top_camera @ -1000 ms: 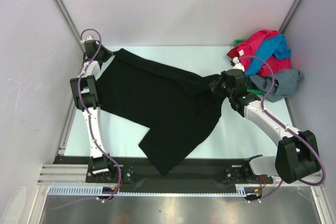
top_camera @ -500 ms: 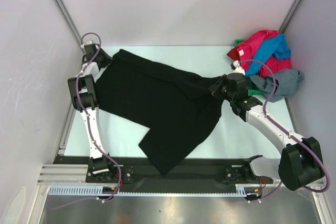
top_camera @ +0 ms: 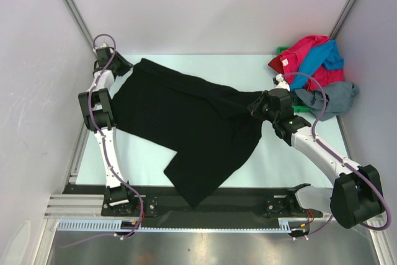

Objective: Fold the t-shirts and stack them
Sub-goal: Flatten the tshirt out

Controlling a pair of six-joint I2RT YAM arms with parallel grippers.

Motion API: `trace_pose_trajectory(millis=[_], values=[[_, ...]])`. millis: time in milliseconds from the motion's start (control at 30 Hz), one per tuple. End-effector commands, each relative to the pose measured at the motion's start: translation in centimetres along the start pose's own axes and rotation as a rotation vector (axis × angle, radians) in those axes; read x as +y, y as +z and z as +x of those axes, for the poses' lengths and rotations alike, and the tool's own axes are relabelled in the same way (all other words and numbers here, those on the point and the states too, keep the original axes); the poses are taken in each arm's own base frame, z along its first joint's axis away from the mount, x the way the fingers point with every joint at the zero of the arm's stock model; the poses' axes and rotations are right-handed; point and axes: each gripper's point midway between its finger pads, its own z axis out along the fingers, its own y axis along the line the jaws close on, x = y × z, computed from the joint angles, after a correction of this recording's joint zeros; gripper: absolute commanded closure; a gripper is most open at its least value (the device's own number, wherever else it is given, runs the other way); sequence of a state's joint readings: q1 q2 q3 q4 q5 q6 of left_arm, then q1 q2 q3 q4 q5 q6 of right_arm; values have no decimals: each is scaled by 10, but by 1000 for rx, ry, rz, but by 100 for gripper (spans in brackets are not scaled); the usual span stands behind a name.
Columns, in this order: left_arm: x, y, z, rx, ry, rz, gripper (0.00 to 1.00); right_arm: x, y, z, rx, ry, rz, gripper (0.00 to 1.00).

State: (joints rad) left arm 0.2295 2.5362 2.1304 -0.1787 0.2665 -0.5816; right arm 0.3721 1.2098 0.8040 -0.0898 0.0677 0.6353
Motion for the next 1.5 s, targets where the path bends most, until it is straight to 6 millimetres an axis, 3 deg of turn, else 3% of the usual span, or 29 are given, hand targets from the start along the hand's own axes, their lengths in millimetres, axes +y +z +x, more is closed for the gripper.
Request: trace_pose_trajectory(millis=[0, 233, 300, 767, 967, 1100, 1333, 1467], values=[[-8, 2, -4, -4, -66, 49, 64, 7, -5, -12, -47, -8, -27, 100], [7, 3, 13, 26, -146, -15, 64, 7, -4, -11, -48, -6, -29, 100], [9, 5, 18, 38, -178, -25, 67, 9, -4, -11, -46, -4, -34, 100], [13, 26, 30, 54, -266, -7, 71, 7, -5, -10, -49, -11, -34, 100], [7, 28, 26, 42, -252, 8, 84, 6, -4, -9, -46, -12, -32, 100], [1, 23, 17, 19, -220, 4, 100, 6, -4, -9, -44, -20, -32, 100], [-33, 2, -10, -44, -126, 40, 100, 7, -10, -17, -67, -41, -19, 100], [-40, -1, -15, -52, -114, 47, 100, 8, -13, -21, -75, -43, -18, 100]])
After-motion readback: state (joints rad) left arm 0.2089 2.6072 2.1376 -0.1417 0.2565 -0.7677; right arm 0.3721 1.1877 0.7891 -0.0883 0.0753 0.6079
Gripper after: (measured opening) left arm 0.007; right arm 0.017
